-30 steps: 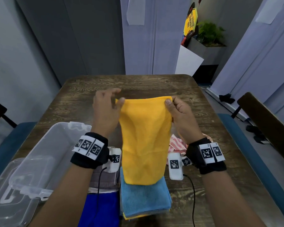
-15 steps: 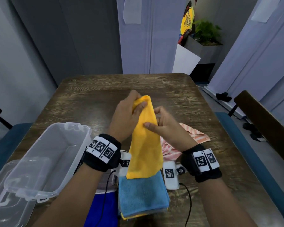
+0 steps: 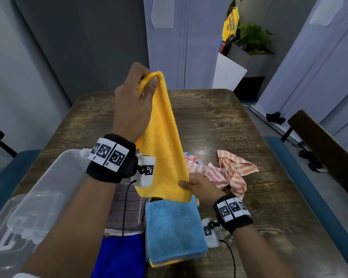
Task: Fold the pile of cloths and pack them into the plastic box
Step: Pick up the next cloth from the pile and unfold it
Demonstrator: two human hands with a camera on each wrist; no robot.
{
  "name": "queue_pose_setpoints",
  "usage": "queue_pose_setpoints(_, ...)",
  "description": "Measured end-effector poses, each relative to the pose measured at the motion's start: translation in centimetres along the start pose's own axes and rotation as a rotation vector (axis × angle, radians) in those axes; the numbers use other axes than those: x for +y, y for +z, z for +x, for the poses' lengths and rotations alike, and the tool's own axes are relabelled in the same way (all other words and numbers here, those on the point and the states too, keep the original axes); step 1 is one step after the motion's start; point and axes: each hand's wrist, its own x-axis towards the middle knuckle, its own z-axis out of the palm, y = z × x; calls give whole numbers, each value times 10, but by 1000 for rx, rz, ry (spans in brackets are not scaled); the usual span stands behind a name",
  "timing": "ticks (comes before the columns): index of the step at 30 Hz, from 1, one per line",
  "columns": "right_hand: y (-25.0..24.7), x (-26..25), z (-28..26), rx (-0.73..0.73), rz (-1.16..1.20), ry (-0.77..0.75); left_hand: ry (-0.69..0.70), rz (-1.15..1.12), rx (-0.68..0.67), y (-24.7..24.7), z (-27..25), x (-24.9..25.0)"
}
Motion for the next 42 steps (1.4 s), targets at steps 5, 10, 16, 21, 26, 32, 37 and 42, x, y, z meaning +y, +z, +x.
queue_pose_setpoints(5,2,27,-1,106,64,6,-29,12,-155,0,-9,1)
queue_pose_setpoints(10,-8,40,1,254,-124,90,-46,10,-362,-12,-23,11)
queue_pose_setpoints(16,-20,6,-6,400,76,107,-79,-108,-539,-19,-42,31)
queue_pose_setpoints(21,-25,-21,-16,269,660,197,-96,-200,-747,-21,-58,37)
queue_pose_setpoints(26,-26,-21,-10,453,389,32,-178,-288,-842,-8,-80,21)
queue_pose_setpoints(32,-28,-47,-24,322,445,-177,-317,-307,-763,4,-102,-25)
queue_pose_setpoints(37,-27,-73,-35,263,369,-255,-401,-286,-539,21,-110,-38)
queue_pose_setpoints(42,-25,-86,-44,236,294,-301,-374,-293,-384,31,-107,-33)
